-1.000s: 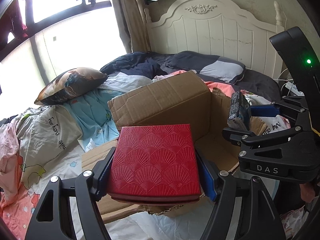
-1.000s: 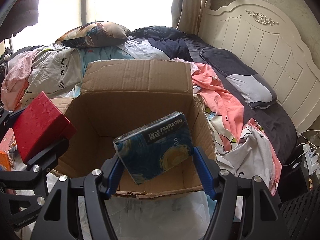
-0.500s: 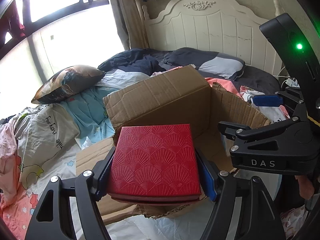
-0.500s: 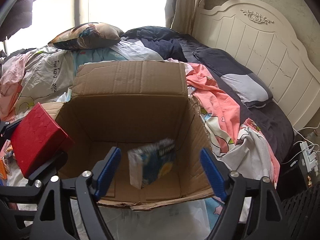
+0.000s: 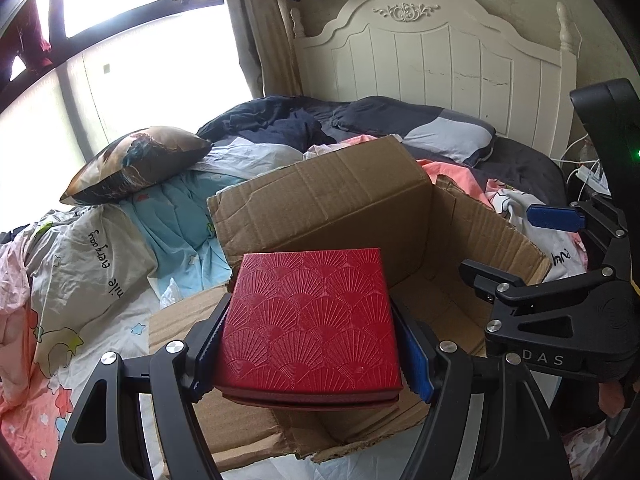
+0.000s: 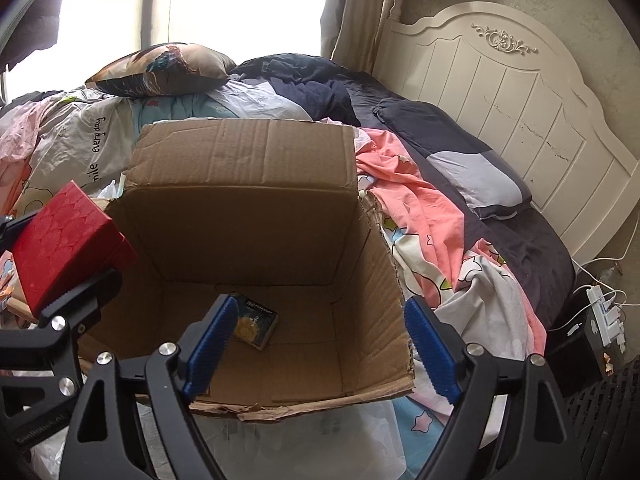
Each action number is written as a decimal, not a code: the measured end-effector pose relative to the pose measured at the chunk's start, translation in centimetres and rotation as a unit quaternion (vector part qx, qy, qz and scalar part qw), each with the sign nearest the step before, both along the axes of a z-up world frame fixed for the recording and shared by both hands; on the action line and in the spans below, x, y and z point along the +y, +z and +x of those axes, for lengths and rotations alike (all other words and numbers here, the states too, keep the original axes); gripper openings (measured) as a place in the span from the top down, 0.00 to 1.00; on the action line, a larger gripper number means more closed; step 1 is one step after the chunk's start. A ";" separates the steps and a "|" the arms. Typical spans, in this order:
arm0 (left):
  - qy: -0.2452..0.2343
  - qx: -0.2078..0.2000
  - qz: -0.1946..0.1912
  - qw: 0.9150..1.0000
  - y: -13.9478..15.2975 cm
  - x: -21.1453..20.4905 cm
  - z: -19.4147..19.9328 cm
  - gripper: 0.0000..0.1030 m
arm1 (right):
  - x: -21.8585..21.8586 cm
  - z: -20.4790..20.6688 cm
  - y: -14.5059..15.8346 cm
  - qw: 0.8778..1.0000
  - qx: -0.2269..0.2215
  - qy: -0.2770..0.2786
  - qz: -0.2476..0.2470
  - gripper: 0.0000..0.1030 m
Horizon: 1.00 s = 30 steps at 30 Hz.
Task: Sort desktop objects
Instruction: 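Lower red box into cardboard box and open left tool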
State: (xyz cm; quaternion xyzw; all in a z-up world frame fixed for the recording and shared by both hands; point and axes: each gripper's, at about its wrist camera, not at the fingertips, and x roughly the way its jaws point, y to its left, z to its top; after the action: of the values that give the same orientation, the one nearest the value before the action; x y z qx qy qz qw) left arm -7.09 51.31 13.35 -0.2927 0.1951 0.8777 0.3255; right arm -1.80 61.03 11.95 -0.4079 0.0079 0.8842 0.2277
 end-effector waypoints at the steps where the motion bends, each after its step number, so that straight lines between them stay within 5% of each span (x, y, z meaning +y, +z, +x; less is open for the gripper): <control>1: 0.001 0.000 -0.001 1.000 -0.1 0.0 -0.1 0.28 | 0.1 0.0 0.0 1.000 0.001 -0.002 0.002 0.19; 16: -0.002 -0.008 -0.004 1.000 -0.8 0.9 -0.5 0.26 | 0.7 1.1 0.2 1.000 0.021 -0.005 -0.004 0.19; 21: 0.000 -0.009 -0.004 1.000 -0.9 1.2 -0.6 0.02 | 0.9 1.1 0.1 1.000 0.023 -0.005 -0.003 0.19; 30: 0.009 0.003 -0.022 1.000 -1.0 1.2 -0.5 0.01 | 1.6 1.2 -0.4 1.000 0.020 -0.010 -0.011 0.19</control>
State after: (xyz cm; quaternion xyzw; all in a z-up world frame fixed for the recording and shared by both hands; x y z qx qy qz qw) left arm -7.54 52.49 12.37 -0.2991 0.2129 0.8770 0.3100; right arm -0.61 62.67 11.59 -0.3922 0.0260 0.8898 0.2319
